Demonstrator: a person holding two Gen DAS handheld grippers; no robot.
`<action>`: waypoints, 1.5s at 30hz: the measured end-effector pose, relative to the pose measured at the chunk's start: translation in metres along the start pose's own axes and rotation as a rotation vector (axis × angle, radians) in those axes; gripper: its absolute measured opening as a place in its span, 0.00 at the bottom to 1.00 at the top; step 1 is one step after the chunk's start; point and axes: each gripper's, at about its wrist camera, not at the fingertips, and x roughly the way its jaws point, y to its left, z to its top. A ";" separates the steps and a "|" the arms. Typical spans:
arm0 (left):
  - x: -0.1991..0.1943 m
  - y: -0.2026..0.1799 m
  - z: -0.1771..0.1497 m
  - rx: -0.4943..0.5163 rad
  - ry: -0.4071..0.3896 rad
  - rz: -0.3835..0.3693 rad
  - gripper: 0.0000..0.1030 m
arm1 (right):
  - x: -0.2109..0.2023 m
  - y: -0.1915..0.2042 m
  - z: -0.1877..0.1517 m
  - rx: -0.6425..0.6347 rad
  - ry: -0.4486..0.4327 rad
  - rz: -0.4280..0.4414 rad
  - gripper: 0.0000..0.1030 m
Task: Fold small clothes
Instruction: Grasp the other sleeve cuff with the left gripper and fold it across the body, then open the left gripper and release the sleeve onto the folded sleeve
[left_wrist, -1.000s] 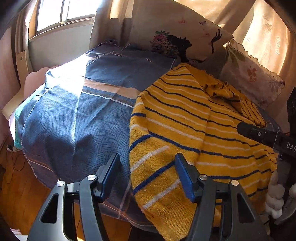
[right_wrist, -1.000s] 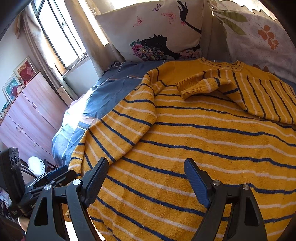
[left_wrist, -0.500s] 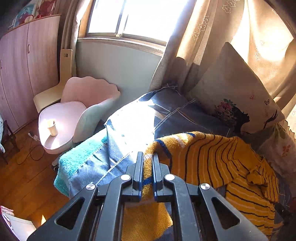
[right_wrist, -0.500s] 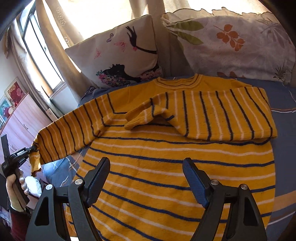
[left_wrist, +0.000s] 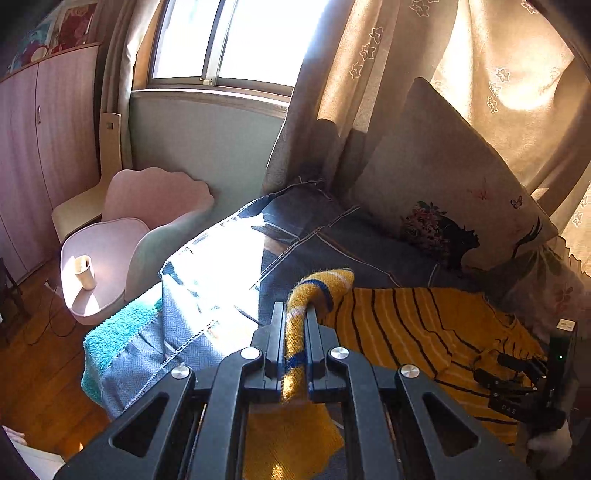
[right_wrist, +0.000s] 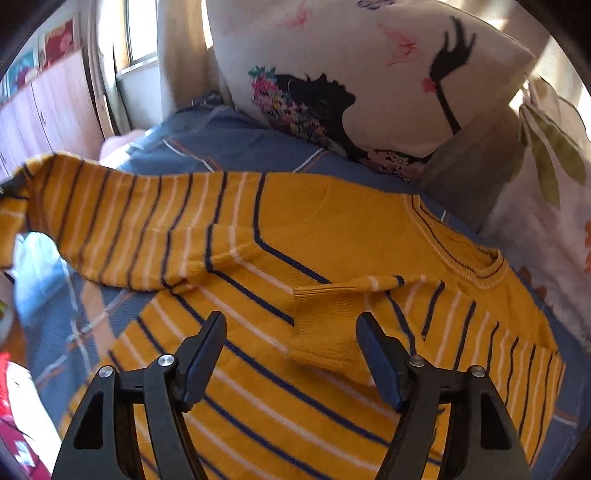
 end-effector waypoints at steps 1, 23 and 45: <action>0.000 0.003 0.000 -0.002 0.004 -0.003 0.08 | 0.012 0.000 0.000 -0.012 0.018 -0.051 0.58; -0.011 -0.027 0.017 0.060 0.038 -0.124 0.08 | -0.010 -0.048 0.025 0.343 -0.055 0.356 0.42; 0.061 -0.410 -0.109 0.419 0.433 -0.679 0.31 | -0.142 -0.269 -0.216 0.814 -0.235 0.098 0.57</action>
